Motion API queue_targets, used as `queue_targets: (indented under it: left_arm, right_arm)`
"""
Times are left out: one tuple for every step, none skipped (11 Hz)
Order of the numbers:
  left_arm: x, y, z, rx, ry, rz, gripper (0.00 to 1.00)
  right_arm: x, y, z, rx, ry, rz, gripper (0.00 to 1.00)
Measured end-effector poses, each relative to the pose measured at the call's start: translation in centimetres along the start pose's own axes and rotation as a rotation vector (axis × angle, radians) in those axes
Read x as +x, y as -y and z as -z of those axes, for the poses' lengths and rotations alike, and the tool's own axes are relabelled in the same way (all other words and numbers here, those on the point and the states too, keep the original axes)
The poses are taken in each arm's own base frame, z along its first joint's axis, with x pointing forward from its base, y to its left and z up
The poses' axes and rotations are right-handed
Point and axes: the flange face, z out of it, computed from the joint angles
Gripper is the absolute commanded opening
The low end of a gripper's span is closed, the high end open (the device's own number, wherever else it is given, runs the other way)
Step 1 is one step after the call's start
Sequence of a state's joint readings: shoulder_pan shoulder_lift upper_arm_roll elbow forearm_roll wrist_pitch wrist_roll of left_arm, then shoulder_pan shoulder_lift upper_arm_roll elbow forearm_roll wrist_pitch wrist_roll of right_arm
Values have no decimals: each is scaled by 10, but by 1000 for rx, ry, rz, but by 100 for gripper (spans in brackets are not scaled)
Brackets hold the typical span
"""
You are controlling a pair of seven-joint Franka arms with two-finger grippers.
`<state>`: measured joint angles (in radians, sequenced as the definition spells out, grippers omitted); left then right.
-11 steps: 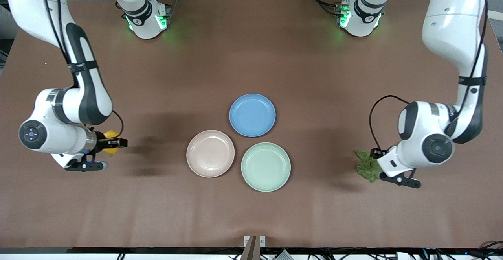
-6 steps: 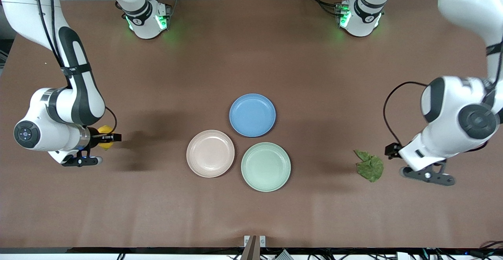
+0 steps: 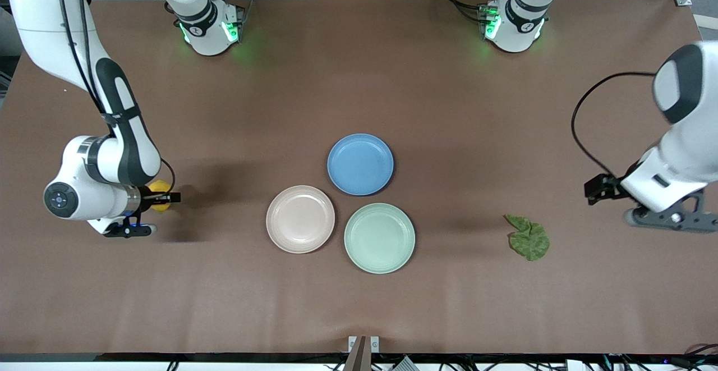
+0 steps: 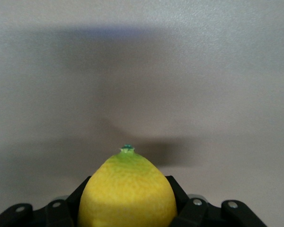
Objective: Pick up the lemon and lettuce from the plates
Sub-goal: 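Raise the left gripper away from the lettuce while the right gripper holds the lemon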
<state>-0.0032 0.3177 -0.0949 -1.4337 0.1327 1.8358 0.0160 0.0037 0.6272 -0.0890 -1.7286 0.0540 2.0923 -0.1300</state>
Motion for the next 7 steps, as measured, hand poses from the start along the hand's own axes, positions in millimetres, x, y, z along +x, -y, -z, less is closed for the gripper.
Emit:
queue_targets:
  left_arm:
    - [-8,3,16,-21,7,22,100]
    - [-16,4,32,-30,11,54,100]
    - [-24,3,48,-31,16,92,100]
    - [-31,1,61,-30,19,115,100]
    - [-37,-1,71,-28,19,121,100]
    - [-41,0,79,-27,14,123,100]
    - [-44,0,87,-26,4,120,100]
  right_arm:
    - [1,-1,-4,-1,-1,-1,100]
    - [1,-2,-4,0,-1,-2,100]
    - [1,-2,-3,0,-3,-3,100]
    - [2,-2,-1,0,-7,-3,100]
    - [3,-2,2,-1,-12,-2,100]
    - [4,-1,6,-1,-19,-1,100]
    - [5,1,12,0,-29,2,100]
